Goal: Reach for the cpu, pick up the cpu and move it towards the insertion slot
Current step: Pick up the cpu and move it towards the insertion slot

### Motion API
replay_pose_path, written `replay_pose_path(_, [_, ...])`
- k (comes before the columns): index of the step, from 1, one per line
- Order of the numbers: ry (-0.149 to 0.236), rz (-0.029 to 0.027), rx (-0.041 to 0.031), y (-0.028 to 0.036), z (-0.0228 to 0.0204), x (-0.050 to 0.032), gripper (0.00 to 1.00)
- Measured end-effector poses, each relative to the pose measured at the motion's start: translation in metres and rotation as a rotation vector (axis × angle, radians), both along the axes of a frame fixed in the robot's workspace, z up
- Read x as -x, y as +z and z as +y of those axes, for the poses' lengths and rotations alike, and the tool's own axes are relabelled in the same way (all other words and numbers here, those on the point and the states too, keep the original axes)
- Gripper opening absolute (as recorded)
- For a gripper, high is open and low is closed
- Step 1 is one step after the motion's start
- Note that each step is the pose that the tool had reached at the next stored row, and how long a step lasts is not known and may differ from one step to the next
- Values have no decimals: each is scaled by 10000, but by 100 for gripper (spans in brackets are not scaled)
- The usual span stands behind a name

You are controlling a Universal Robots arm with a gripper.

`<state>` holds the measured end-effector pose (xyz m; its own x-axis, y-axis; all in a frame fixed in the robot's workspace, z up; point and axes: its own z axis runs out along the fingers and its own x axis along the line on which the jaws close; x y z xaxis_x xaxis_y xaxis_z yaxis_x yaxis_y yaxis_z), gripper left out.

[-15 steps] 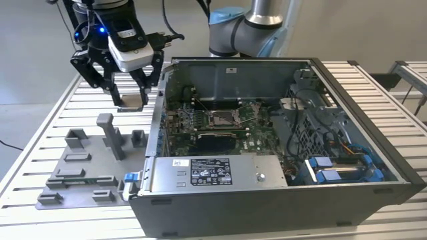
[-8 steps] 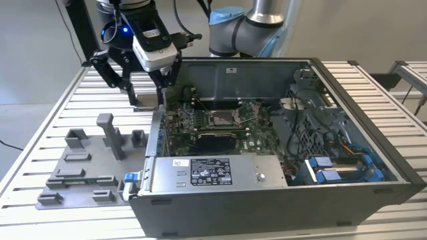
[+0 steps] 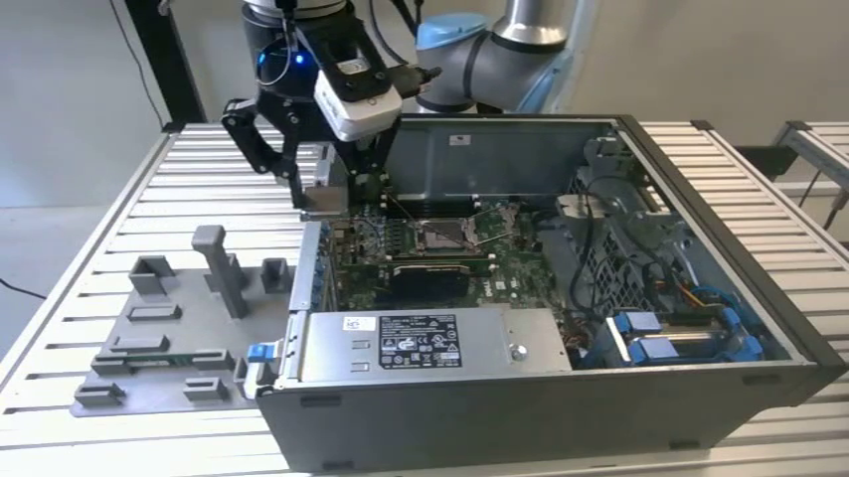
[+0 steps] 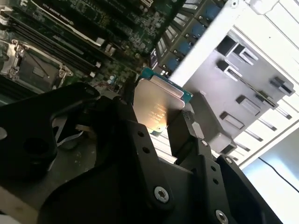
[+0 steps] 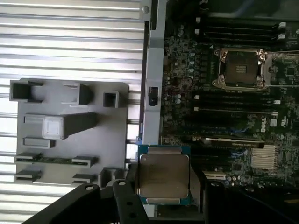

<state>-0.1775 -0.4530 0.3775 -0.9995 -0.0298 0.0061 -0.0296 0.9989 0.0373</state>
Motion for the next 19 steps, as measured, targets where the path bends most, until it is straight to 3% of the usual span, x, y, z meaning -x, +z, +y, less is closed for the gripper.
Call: replay_pose_path(19, [-1,0,1,-3,0,-758,0])
